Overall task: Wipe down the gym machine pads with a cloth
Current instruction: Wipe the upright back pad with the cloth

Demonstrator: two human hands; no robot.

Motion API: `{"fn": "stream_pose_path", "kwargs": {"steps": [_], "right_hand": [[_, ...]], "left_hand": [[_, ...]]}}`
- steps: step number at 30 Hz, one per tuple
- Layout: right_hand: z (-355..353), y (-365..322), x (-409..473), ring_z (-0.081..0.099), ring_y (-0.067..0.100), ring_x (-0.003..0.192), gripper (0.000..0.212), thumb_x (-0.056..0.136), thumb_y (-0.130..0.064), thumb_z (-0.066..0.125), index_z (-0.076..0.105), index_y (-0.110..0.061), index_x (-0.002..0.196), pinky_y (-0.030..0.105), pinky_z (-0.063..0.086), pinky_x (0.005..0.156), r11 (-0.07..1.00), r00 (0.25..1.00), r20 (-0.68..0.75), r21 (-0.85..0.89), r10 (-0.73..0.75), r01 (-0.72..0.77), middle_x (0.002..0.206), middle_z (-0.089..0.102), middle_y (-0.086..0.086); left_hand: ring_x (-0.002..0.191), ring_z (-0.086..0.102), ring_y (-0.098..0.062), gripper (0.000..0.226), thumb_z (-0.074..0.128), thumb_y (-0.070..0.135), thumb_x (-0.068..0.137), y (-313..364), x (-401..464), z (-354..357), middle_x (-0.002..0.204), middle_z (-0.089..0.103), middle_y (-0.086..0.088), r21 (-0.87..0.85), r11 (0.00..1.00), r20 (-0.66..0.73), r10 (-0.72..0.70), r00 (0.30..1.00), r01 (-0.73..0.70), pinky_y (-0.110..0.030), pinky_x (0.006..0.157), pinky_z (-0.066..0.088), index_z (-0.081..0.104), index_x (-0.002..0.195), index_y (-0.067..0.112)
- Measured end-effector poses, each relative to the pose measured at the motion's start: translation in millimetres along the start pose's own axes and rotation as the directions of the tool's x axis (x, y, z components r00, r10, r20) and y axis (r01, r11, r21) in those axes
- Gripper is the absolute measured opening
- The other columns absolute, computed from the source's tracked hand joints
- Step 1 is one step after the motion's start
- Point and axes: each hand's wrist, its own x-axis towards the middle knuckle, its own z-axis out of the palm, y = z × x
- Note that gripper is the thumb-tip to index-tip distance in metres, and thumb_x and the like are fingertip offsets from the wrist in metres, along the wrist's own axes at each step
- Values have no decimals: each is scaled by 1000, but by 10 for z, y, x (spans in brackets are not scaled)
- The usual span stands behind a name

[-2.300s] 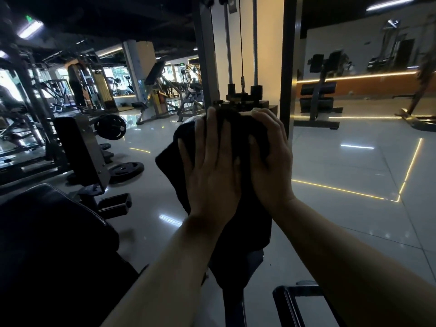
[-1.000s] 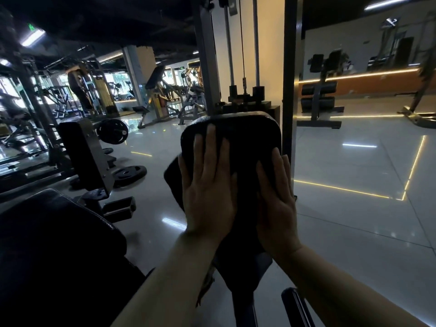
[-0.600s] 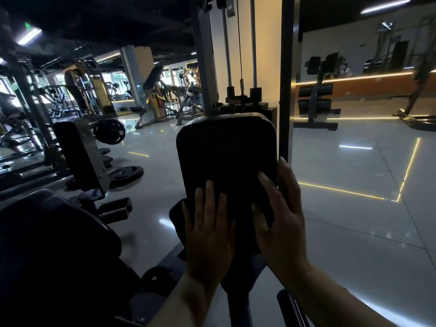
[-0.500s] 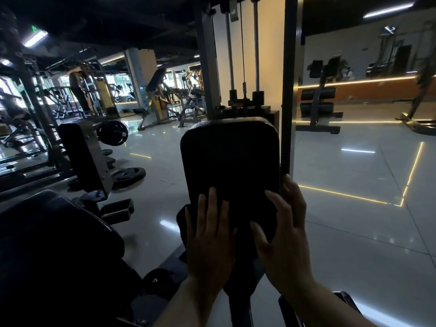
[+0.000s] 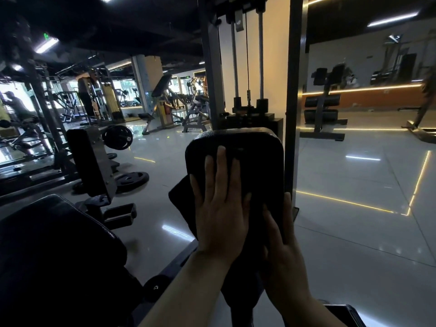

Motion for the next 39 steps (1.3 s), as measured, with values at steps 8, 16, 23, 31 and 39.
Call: {"fn": "stream_pose_path", "kwargs": {"steps": [8,16,23,31,39], "right_hand": [[-36,33,-24,-8,-18,135,83,73,-4,61,24,-20,146,18,50,67,999,999,19,31,-29,29,159,0,7],[-96,50,-9,-7,-9,141,80,80,-16,48,11,-32,149,26,56,77,991,996,24,105,-87,84,159,-5,1],[-90,157,-7,6,1,145,70,82,-26,43,17,-33,147,4,30,102,943,997,37,326,-74,58,159,0,3],[-84,90,-52,4,13,147,75,82,-3,38,17,-33,147,15,20,113,908,997,72,419,-33,-1,161,-4,-3],[12,77,-61,6,11,147,73,87,-9,45,16,-37,149,10,23,110,938,1000,20,346,-1,-6,161,-1,-7]], "left_hand": [[148,-1,-24,51,24,41,103,-87,-970,343,160,-8,-3,90,994,84,51,995,-58,-50,118,4,26,144,11],[147,-6,-24,60,19,45,102,-10,-336,150,160,-4,-5,49,998,16,-39,999,38,-51,117,3,1,153,18],[147,-2,-26,67,23,55,98,-25,-181,186,157,6,-11,66,998,-39,21,999,-18,-55,116,1,13,149,13],[147,-4,-27,69,47,52,85,-165,-1390,528,160,-10,-6,206,949,211,193,958,-236,-54,114,5,32,141,15],[146,1,-33,64,24,46,100,-82,-90,114,159,-4,-14,-62,986,-82,-162,983,158,-48,118,5,6,152,12]]}}
